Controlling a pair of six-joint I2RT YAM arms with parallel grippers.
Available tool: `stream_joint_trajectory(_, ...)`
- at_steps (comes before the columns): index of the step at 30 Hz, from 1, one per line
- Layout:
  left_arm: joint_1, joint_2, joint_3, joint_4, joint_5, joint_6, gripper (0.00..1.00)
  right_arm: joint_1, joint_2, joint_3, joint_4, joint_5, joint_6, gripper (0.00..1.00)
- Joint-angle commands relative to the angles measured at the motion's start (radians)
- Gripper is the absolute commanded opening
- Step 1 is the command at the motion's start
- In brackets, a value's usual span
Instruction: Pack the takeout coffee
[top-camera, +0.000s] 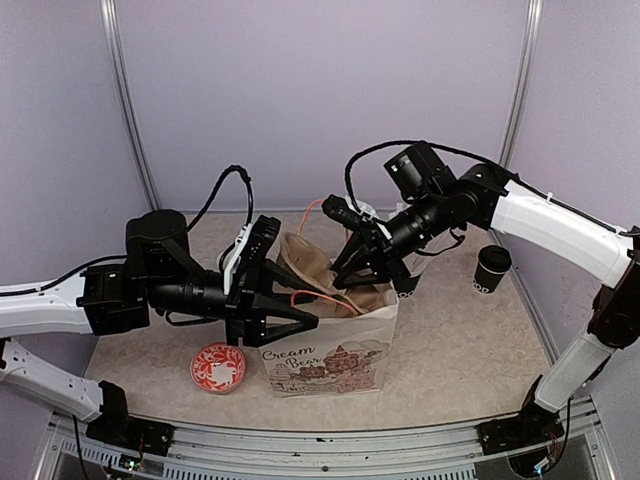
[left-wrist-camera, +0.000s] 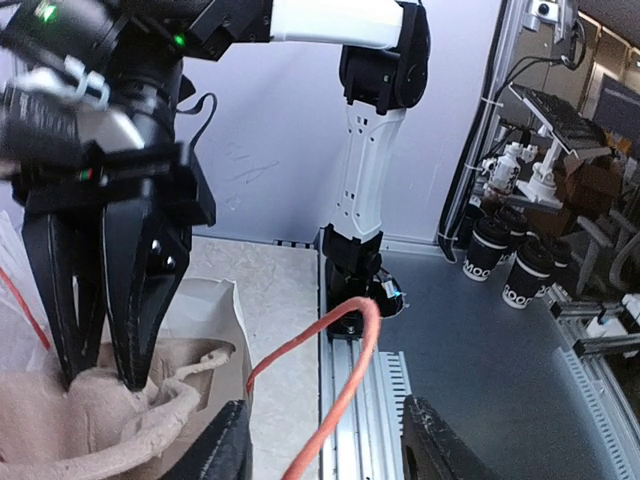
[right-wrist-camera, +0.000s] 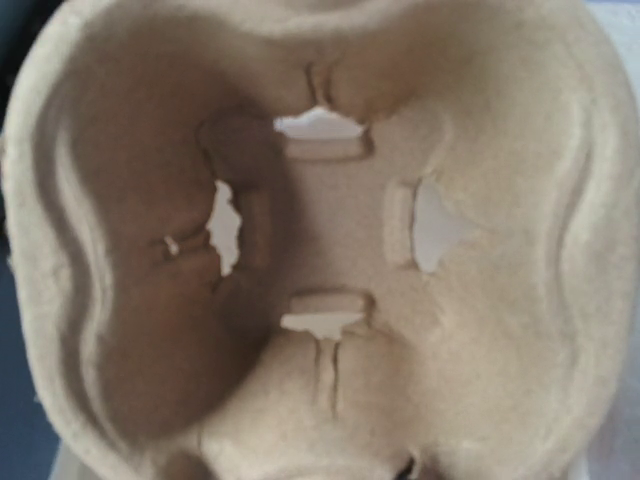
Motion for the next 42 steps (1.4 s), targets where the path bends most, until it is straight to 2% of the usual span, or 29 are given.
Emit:
stream_joint_trajectory(1, -0.042, -0.009, 0.124, -0.078, -0.058, 0.032, 0.57, 0.007, 0.009, 0.007, -0.079, 0.070, -0.060, 0.24)
stream_joint_trajectory(6, -0.054, -0.015, 0.271, -0.240, -0.112, 0.068, 0.61, 0.027, 0.014, 0.016, -0.141, 0.160, -0.115, 0.24)
stream_joint_trajectory(10, -0.033, -0.047, 0.306, -0.278, -0.274, 0.153, 0.68, 0.029, 0.021, 0.039, -0.191, 0.214, -0.166, 0.24)
stream_joint_trajectory(12, 0.023, -0.067, 0.301, -0.265, -0.328, 0.159, 0.70, 0.030, 0.025, 0.047, -0.211, 0.238, -0.187, 0.24)
stream_joint_trajectory(18, 0.314, -0.085, 0.248, -0.156, -0.367, 0.106, 0.72, 0.050, 0.061, 0.085, -0.301, 0.306, -0.242, 0.25)
stream_joint_trajectory(25, 0.535, -0.039, 0.170, -0.007, -0.201, 0.088, 0.73, 0.097, 0.130, 0.128, -0.361, 0.406, -0.316, 0.24)
stream_joint_trajectory(37, 0.653, 0.008, 0.045, 0.141, -0.048, 0.052, 0.72, 0.132, 0.233, 0.260, -0.555, 0.581, -0.365, 0.24)
stream_joint_trajectory(42, 0.712, 0.004, 0.007, 0.164, 0.028, 0.020, 0.71, 0.168, 0.264, 0.279, -0.561, 0.701, -0.345, 0.24)
